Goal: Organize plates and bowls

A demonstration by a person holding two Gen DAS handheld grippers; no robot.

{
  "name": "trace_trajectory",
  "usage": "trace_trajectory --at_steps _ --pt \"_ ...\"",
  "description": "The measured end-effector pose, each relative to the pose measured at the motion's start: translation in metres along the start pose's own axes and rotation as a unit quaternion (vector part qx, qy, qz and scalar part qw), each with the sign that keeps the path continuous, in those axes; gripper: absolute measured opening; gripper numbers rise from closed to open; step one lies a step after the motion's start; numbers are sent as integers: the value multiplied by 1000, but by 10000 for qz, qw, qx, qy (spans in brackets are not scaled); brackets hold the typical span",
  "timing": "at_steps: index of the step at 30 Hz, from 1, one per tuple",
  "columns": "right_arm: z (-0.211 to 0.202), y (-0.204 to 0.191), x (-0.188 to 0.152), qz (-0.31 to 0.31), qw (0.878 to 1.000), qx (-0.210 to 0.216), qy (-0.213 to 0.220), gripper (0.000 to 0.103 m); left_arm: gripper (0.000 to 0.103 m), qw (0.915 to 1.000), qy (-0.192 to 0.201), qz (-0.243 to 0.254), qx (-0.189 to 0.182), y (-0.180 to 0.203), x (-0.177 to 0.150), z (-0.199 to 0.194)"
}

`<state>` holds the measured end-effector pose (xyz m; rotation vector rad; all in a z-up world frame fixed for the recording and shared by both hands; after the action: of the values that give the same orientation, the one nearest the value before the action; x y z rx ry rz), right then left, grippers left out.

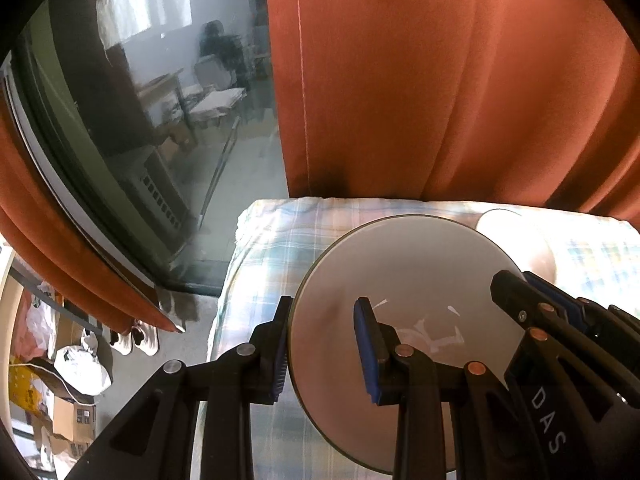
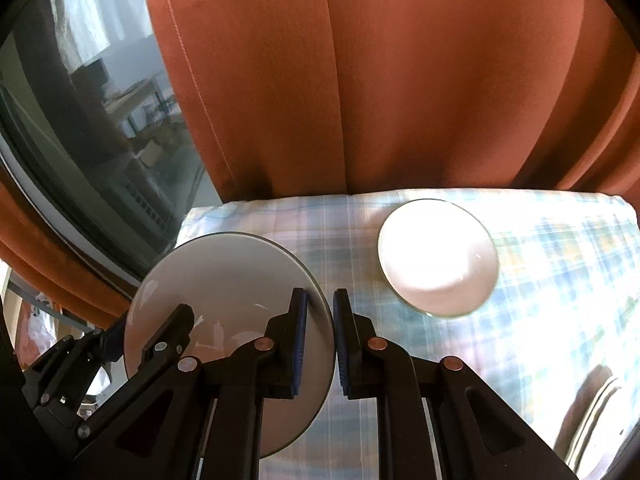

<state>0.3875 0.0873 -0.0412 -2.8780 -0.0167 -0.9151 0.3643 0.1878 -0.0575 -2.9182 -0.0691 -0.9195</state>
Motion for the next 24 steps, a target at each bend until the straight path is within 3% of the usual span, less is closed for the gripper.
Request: trace_trajectory --at_steps 9,19,24 --pt "-58 7 -28 153 9995 -165 204 17 29 9997 177 98 -163 9 -25 -42" --pt "-100 22 -65 37 9996 1 288 17 29 9994 312 118 59 24 -60 -85" --pt "-116 44 -80 -35 9995 89 286 17 29 9996 276 34 105 49 -76 -99"
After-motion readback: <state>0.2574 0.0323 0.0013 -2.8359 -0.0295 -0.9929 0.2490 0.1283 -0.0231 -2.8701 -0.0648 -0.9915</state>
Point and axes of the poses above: each gripper's, at about its wrist camera, not at the fingertips, and z roughly the way its jaws point, y to its right, x to its top, the point moved 6 cm from there along z, roughly the way its jaws point, and after that the axes turned 3 degrees about x, right-handed, at the moved point
